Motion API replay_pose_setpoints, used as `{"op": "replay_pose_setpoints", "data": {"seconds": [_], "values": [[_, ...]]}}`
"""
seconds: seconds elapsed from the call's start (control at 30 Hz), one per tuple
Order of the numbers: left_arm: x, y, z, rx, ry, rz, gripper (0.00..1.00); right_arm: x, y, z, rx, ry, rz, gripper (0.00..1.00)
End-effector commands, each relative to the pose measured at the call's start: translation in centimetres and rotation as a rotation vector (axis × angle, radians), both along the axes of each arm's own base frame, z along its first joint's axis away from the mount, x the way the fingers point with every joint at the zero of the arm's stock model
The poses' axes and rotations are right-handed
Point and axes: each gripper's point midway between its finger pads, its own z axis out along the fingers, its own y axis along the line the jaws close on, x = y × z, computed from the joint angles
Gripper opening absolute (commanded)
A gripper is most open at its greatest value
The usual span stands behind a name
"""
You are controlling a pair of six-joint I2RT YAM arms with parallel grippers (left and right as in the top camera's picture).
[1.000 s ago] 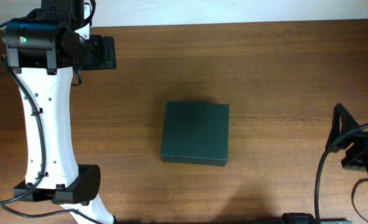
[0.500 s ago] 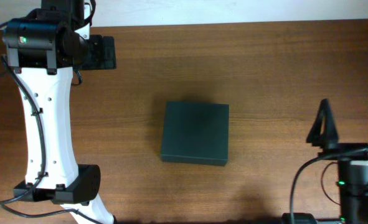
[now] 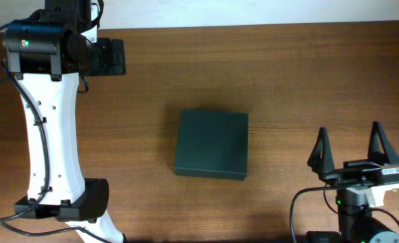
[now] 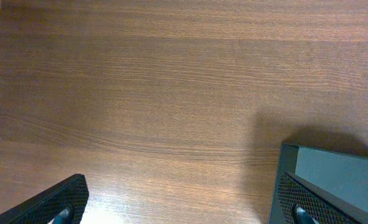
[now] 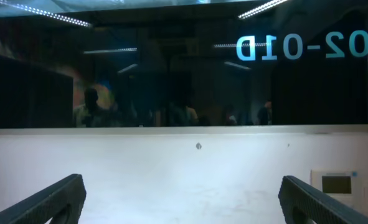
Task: Pack container
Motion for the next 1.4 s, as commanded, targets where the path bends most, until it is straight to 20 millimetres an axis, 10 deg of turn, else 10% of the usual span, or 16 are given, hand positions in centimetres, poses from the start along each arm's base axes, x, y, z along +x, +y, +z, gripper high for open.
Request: {"op": "replay_pose_setpoints", "data": {"seconds": [0.0,0.63,1.37], "values": [[-0.4,0.3,0.4,0.007,-0.009,0.01,0.99,-0.8,0.4,-0.5,-0.001,-0.031,0.02,0.99],[-0.4,0.3,0.4,0.007,-0.009,0.01,0.99,-0.8,0.2,-2.9,0.003,-0.029,0.013,0.99],[-0.4,0.3,0.4,0.007,-0.009,0.01,0.99,2.5,0.1,-11.4,0.013,0.17,0.013,0.99]]}}
